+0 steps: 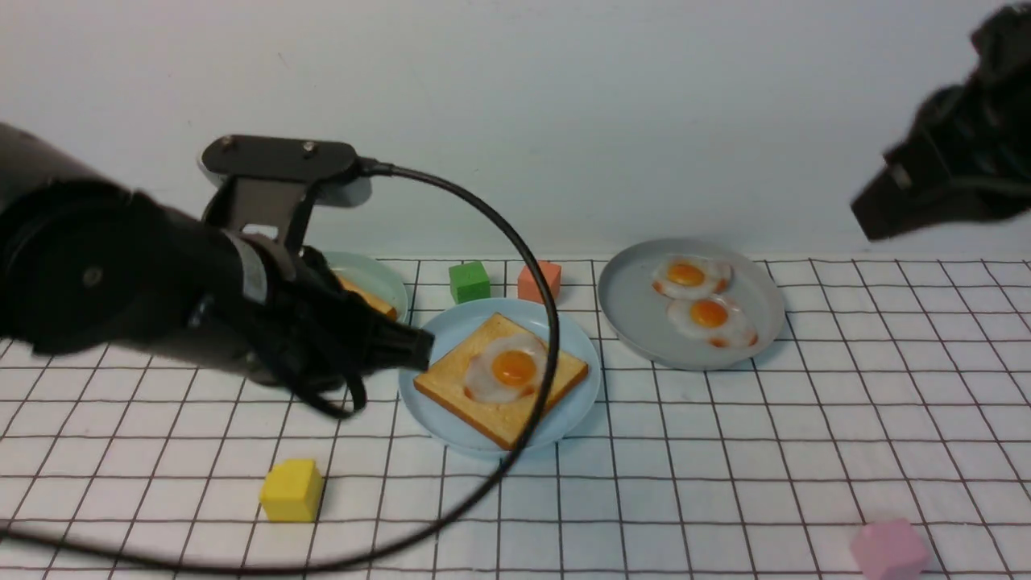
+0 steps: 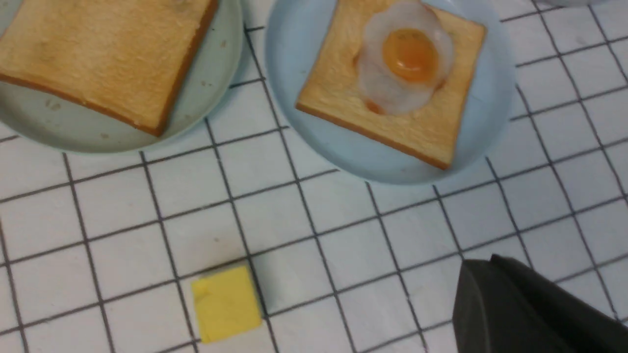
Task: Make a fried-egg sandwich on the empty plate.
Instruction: Use the left arm to grab a slice of bread
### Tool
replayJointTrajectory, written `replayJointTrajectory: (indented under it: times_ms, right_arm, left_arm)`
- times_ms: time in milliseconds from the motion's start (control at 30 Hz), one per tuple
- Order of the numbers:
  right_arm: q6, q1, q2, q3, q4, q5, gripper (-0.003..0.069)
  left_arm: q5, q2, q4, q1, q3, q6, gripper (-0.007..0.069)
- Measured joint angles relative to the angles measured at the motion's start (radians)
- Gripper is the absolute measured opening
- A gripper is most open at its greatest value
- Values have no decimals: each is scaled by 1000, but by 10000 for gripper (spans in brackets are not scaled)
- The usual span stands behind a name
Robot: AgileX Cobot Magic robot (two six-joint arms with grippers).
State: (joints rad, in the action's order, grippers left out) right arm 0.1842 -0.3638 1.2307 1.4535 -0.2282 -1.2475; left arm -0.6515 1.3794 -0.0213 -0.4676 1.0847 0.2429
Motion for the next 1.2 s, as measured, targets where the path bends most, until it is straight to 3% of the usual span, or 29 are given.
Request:
replayJointTrajectory:
  times_ms: [67,100,333,567,633,767,1000,1200]
  right_arm:
    - [0,-3,-50,-61,5,14,6]
    - [0,-4,-114,-128,7,50,6]
    - [3,-5,-283,-336,7,148,8]
    - [4,-5,-315,-376,7,191,13]
    - [4,-5,-315,-376,7,198,15]
    - [4,-5,-315,-376,7,198,18]
    - [4,-5,-315,-376,7,196,22]
    - [5,-5,-315,-376,7,177,27]
  left_arm:
    - [-3,44,35,41,30,-43,-13]
    - [-5,116,60,109,69,-102,-13]
    - [-65,374,50,223,276,-156,6]
    - [-91,569,-1,242,429,-255,182]
    - [-56,616,-3,242,452,-315,290]
    - [-9,657,-3,242,458,-383,362]
    - [53,720,-13,242,459,-424,379]
    - [72,761,-103,238,462,-419,374]
